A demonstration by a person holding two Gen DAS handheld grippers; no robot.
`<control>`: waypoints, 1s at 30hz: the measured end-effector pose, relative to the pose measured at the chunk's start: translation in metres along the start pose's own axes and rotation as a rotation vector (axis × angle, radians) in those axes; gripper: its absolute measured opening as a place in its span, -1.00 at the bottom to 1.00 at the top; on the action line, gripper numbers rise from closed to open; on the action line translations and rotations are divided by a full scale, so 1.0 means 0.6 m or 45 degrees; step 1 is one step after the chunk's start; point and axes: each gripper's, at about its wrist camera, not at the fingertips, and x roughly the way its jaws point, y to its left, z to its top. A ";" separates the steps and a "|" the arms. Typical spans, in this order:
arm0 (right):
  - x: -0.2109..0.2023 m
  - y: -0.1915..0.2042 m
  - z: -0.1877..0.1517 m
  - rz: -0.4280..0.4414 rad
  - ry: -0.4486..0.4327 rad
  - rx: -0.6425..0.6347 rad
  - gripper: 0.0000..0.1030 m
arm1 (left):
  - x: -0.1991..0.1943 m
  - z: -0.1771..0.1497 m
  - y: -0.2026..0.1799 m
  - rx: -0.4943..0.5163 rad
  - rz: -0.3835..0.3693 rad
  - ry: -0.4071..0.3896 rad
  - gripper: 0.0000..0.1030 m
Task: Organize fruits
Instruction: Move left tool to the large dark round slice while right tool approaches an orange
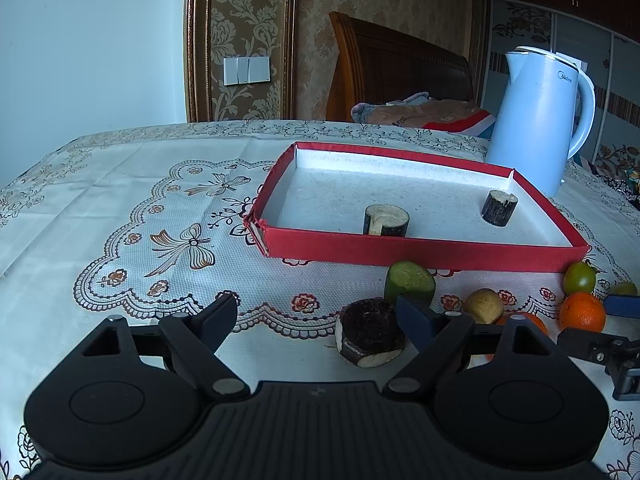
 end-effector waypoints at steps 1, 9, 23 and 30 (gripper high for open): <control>0.005 0.004 0.003 0.003 0.014 -0.008 0.83 | 0.000 0.000 0.000 0.000 0.001 0.000 0.69; 0.011 0.021 0.001 0.010 0.057 -0.079 0.84 | 0.001 -0.003 -0.006 0.030 -0.018 0.016 0.69; 0.022 0.018 0.008 -0.015 0.057 -0.061 0.54 | 0.021 -0.010 -0.020 0.100 -0.008 0.104 0.69; 0.019 0.018 0.007 0.063 0.041 -0.067 0.39 | 0.024 -0.010 -0.022 0.107 -0.001 0.117 0.69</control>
